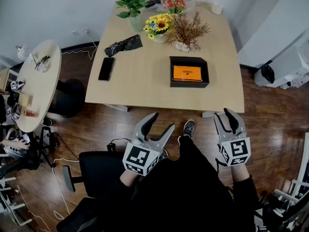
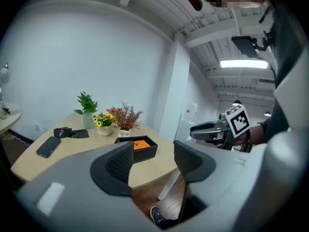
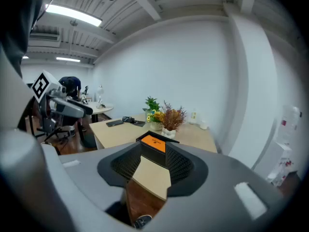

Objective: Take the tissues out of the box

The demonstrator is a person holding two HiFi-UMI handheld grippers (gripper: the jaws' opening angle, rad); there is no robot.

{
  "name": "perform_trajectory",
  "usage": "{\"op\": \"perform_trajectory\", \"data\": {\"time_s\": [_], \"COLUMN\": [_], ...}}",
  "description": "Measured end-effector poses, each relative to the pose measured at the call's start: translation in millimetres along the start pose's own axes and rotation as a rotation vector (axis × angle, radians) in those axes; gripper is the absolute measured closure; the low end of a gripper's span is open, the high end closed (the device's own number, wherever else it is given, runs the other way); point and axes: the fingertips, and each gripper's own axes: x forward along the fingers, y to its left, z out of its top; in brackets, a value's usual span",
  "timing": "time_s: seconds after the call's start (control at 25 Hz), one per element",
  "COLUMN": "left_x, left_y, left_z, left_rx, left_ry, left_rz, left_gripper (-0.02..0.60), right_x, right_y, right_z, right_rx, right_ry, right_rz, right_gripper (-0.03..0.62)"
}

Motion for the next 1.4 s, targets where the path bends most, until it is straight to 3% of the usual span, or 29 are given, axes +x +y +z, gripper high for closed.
{"op": "perform_trajectory", "data": {"time_s": [0.16,0.28,0.4,0.52,0.72,0.84,1.04,1.2,1.4], "left_x": [58,106,153,201,256,271,285,296,297], "left_y": [21,31,44,61,89,105,105,108,108], "left_z": [6,11,11,-4,-32,-49,-71,-82,-90], "left_rx": [0.125,0.169,0.209,0.225,0.244,0.242,0.365,0.37,0.473], "left_ry": [0.1,0.184,0.282,0.409,0.56,0.614,0.675,0.72,0.782], "left_rz": [0.007,0.009,0.023,0.019,-0.006,-0.036,-0.145,-0.15,-0.185], "left_gripper": [0.333,0.328,0.313,0.251,0.239,0.24,0.241,0.307,0.367], "right_x": [73,124,170,207,241,249,256,260,268], "right_y": [-25,-45,-54,-55,-51,-47,-51,-52,-50], "right_z": [-11,-17,-22,-30,-43,-49,-64,-76,-84], "right_rx": [-0.091,-0.111,-0.114,-0.151,-0.225,-0.216,-0.208,-0.199,-0.174], "right_ry": [0.084,0.146,0.206,0.291,0.417,0.467,0.554,0.61,0.646], "right_rz": [0.11,0.186,0.281,0.388,0.473,0.49,0.442,0.423,0.41], "right_gripper": [0.357,0.282,0.278,0.278,0.279,0.279,0.279,0.287,0.326]}}
